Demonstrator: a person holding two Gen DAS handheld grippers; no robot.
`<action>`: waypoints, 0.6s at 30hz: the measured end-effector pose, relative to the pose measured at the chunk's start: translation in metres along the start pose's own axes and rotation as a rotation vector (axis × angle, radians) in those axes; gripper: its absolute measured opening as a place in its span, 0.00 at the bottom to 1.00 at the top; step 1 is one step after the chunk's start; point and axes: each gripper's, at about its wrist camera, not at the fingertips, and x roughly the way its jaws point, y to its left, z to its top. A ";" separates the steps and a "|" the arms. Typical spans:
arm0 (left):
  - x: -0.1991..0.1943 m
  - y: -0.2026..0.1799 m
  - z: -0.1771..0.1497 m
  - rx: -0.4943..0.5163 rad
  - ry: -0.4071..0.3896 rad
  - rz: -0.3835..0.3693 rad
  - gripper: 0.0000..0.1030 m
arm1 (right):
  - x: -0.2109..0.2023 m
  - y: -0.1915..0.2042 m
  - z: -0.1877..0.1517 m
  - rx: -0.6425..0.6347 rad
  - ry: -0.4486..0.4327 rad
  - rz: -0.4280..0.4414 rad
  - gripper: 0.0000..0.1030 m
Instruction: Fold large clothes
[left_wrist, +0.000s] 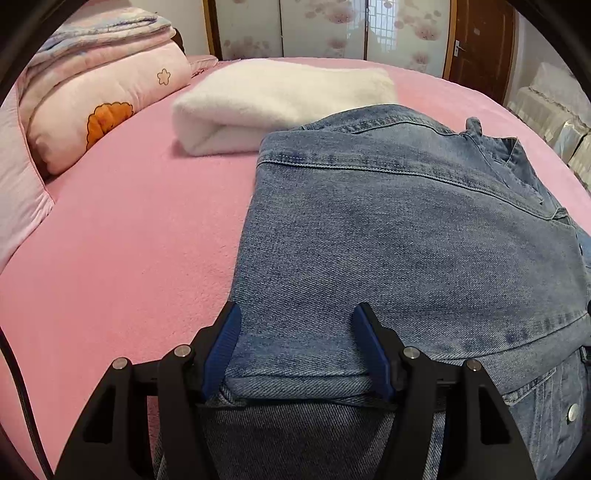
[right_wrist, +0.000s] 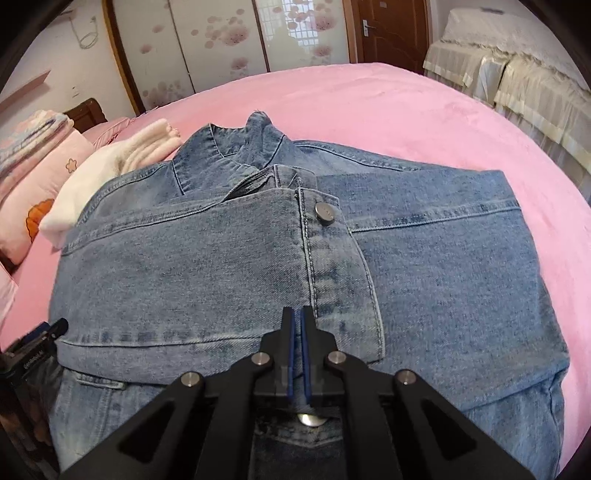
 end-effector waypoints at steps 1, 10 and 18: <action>0.000 0.001 0.001 -0.003 0.008 -0.001 0.60 | -0.005 0.000 -0.001 0.015 0.002 0.014 0.11; -0.047 -0.002 0.006 -0.058 0.056 0.024 0.60 | -0.076 0.003 -0.019 0.020 -0.034 0.027 0.29; -0.142 0.004 -0.015 -0.054 0.002 -0.010 0.68 | -0.169 0.002 -0.027 0.020 -0.153 0.035 0.41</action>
